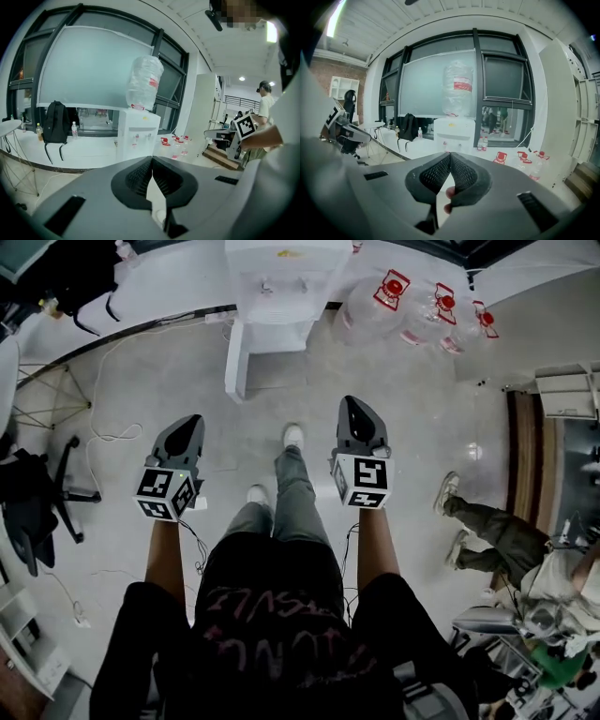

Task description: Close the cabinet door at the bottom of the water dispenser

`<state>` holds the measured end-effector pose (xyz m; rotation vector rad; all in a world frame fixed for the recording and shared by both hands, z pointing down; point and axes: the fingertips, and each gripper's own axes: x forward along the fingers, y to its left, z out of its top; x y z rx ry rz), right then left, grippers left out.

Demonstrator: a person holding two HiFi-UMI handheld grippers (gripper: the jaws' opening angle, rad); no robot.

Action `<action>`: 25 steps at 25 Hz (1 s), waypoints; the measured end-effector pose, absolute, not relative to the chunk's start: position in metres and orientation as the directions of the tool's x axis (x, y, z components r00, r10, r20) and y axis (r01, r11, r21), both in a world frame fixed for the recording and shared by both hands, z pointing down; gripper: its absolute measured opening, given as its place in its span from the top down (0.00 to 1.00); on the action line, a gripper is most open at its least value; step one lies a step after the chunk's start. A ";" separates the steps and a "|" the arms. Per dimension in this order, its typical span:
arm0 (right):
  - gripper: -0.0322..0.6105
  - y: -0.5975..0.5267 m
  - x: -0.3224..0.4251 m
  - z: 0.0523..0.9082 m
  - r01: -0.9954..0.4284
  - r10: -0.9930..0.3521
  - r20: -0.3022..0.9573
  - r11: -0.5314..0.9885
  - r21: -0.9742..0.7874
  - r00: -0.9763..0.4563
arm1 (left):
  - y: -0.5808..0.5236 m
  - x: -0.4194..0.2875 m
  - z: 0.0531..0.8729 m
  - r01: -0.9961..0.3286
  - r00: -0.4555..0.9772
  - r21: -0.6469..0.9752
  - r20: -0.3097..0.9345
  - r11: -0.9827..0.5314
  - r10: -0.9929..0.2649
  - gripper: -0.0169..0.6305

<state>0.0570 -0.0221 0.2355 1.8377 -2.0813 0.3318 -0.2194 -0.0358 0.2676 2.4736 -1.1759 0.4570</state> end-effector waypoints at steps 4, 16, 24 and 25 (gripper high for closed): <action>0.93 -0.047 0.061 0.269 -0.989 -0.909 0.396 0.148 0.025 -0.126 | -0.050 -0.219 0.307 -0.801 0.583 0.183 0.451 -0.570 -0.675 0.95; 0.93 -0.093 0.071 0.383 -0.979 -0.872 0.456 0.203 0.005 -0.178 | -0.084 -0.217 0.418 -0.829 0.550 0.214 0.482 -0.517 -0.682 0.95; 0.93 -0.131 0.075 0.447 -0.970 -0.872 0.442 0.244 0.019 -0.211 | -0.106 -0.217 0.488 -0.846 0.526 0.215 0.478 -0.487 -0.704 0.95; 0.93 -0.133 0.075 0.456 -0.968 -0.868 0.449 0.249 0.021 -0.214 | -0.109 -0.217 0.496 -0.847 0.526 0.217 0.474 -0.486 -0.706 0.95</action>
